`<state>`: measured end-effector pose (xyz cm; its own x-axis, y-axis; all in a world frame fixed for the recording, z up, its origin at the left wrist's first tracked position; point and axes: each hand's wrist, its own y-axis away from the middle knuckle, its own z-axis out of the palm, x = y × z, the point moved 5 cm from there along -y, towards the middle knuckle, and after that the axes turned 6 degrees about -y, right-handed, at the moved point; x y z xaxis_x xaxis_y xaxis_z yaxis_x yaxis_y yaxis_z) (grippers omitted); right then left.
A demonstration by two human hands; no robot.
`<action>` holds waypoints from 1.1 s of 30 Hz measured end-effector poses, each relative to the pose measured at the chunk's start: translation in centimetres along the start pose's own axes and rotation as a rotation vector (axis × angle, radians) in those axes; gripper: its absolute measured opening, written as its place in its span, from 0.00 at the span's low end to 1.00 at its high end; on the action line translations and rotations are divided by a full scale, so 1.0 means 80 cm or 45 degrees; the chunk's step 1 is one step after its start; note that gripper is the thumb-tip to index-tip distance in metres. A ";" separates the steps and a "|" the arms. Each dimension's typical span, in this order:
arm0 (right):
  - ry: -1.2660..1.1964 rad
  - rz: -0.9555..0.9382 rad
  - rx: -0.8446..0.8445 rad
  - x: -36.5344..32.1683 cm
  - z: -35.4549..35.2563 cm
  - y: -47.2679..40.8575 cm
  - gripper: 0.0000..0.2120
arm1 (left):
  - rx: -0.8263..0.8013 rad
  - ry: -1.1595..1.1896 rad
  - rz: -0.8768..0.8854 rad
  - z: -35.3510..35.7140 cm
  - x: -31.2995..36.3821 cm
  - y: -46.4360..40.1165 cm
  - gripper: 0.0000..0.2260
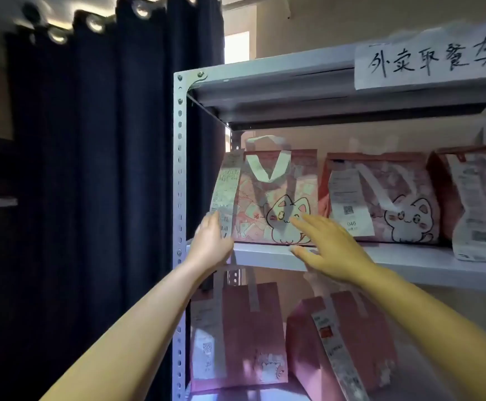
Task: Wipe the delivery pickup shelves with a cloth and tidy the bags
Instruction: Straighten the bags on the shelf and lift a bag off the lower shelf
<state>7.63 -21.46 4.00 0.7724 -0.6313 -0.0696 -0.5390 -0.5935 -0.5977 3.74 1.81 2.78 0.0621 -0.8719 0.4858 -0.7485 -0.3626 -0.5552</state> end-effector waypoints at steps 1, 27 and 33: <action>-0.021 -0.017 0.002 0.003 0.002 -0.009 0.29 | 0.012 0.014 -0.028 0.004 -0.004 -0.009 0.30; -0.294 -0.251 -0.038 -0.044 0.057 -0.101 0.27 | 0.096 0.561 -0.090 -0.015 -0.037 -0.021 0.24; -0.244 -0.181 -0.013 -0.034 0.057 -0.090 0.27 | 0.288 0.158 0.237 -0.026 -0.019 -0.013 0.27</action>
<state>10.92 -13.20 4.88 0.8899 -0.4354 -0.1361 -0.4228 -0.6754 -0.6043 3.01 4.19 4.03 -0.1535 -0.8883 0.4328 -0.5728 -0.2769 -0.7715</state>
